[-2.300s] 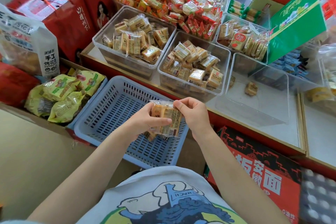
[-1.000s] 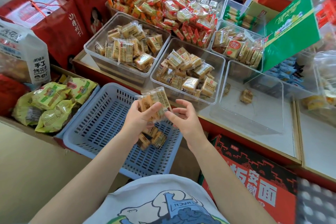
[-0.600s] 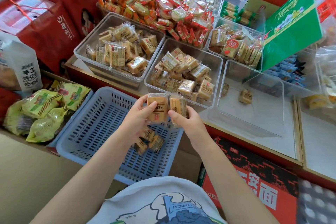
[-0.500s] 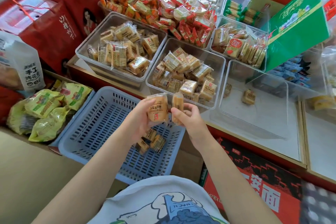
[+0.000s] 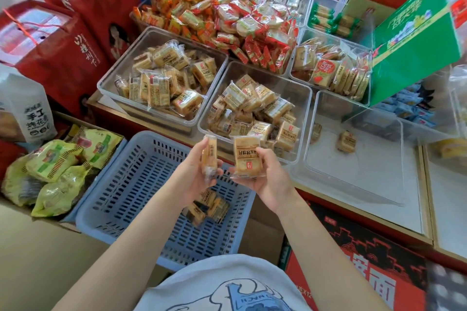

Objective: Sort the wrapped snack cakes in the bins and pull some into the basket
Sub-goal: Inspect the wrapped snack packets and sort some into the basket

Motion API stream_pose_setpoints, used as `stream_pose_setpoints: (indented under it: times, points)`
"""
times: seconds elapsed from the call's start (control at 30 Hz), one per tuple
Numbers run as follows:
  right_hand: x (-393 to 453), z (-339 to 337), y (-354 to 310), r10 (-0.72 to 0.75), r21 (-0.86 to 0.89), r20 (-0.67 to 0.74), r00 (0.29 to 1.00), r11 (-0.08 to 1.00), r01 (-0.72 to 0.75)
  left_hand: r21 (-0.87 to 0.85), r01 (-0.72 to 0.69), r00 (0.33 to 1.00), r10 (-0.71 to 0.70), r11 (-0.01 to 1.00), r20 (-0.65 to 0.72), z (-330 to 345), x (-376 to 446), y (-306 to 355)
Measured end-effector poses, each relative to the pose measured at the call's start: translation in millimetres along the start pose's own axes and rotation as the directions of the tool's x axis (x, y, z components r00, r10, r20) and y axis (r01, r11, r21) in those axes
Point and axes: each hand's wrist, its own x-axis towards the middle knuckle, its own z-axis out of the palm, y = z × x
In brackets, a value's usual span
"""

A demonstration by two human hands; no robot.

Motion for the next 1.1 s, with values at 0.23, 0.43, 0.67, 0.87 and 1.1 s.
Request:
stream_pose_setpoints:
  times: [0.23,0.43,0.67,0.87,1.1]
  points:
    - [50.6,-6.7,-45.6,-0.170,-0.173,-0.124,0.978,0.974,0.147,0.327,-0.261,0.964,0.265,0.908,0.032,34.4,43.3,45.3]
    - [91.6,-25.8,-62.3,-0.359,-0.758,-0.248,0.900,0.651,0.051,0.973,-0.229,0.768,0.610,-0.025,0.196,30.5,97.7,43.1]
    - [103.0,-34.6,-28.3,-0.395,-0.983,0.131,0.909,-0.169,0.068,0.919,-0.220,0.857,0.385,-0.328,0.342,18.9,122.9,5.6]
    - [123.4,-43.7,-24.1,-0.342,-0.946,0.195,0.919,-0.313,0.085,0.893,-0.212,0.856,0.365,-0.397,0.365,0.9,137.4,-2.4]
    - [128.7,-42.0,-38.4,-0.304,-0.976,0.143,0.942,-0.201,0.083,0.903,-0.237,0.864,0.347,-0.359,0.365,2.9,140.9,7.1]
